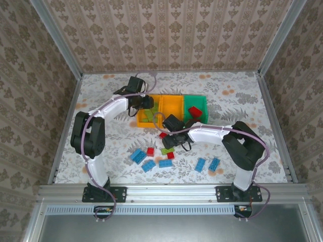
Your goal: Sort the legos into containers by color
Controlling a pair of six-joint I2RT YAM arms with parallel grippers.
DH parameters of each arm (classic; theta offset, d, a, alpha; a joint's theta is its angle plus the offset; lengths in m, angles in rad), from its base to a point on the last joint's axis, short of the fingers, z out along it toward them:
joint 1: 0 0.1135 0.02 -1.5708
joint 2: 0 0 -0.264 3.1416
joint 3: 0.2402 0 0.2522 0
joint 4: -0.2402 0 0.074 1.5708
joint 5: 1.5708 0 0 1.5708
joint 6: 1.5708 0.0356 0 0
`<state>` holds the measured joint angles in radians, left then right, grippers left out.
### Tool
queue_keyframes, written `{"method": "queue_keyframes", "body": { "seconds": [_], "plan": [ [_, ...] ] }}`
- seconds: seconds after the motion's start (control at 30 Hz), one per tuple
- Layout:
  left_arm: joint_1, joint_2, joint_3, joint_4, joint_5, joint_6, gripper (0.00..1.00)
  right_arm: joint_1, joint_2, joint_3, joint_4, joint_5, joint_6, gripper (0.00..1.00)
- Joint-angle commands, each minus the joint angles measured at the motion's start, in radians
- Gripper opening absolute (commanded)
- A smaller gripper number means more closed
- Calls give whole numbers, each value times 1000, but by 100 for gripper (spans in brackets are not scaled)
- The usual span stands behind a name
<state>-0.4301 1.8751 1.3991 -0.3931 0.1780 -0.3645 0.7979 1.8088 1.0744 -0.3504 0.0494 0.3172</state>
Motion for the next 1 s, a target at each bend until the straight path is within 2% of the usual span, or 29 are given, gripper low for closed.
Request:
{"method": "queue_keyframes", "body": {
  "seconds": [0.0,0.17,0.33,0.47,0.67,0.73,0.83,0.97],
  "plan": [
    [0,0,19,10,28,-13,42,9,33,47,-41,36,-14,62],
    [1,-37,-9,19,29,-14,53,19,72,85,-59,61,-17,59],
    [-8,-104,-79,34,27,-17,72,23,83,96,-76,96,-13,40],
    [-12,-174,-164,39,5,-18,77,25,55,85,-76,118,0,30],
    [-20,-304,-290,13,-56,-3,81,9,-110,31,-43,125,20,29],
    [-61,-347,-325,-19,-102,9,82,-14,-166,15,-30,113,26,29],
    [-118,-403,-371,-59,-169,22,83,-92,-251,-21,13,78,57,29],
    [-203,-447,-428,-104,-217,13,83,-222,-300,-30,20,156,106,29]
  ]
}}
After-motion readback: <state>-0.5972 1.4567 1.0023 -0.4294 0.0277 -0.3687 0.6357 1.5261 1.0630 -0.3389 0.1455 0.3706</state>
